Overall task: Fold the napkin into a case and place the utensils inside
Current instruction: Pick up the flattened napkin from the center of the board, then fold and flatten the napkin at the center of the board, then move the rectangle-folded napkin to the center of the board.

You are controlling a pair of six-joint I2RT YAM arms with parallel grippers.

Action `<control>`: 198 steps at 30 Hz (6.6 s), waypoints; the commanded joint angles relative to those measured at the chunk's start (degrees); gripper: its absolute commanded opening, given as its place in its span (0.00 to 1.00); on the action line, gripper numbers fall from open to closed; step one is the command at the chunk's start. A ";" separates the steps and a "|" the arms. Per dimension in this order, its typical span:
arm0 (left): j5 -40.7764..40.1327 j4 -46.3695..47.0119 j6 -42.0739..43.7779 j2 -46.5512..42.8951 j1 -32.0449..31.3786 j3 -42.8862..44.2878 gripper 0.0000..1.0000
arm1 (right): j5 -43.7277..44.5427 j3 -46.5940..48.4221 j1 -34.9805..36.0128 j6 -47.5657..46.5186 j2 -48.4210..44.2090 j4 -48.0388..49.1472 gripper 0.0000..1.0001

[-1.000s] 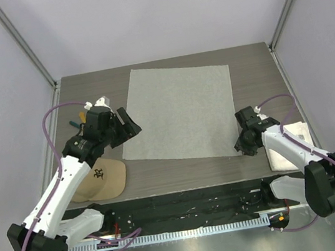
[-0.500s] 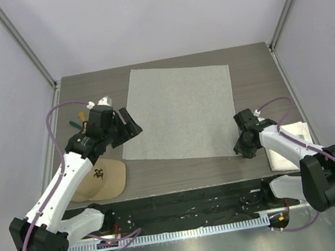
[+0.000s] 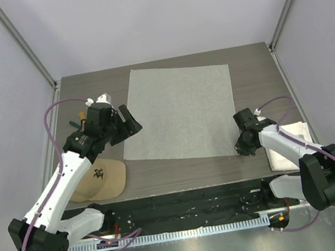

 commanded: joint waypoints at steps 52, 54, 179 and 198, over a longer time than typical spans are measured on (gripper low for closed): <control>-12.50 4.54 -16.04 26.63 -5.18 -15.08 0.36 | 9.78 1.66 -3.94 -3.67 -12.42 -6.60 0.01; -12.50 5.25 -16.21 26.01 -5.27 -15.26 0.27 | 9.78 1.66 -4.11 -3.67 -12.69 -6.60 0.01; -5.05 3.49 -0.91 65.66 14.16 64.03 0.65 | -6.02 72.26 -16.16 -23.54 48.41 0.59 0.61; 8.25 3.49 1.54 61.69 11.17 41.87 0.31 | -4.19 45.97 -12.81 -23.62 38.20 5.53 0.27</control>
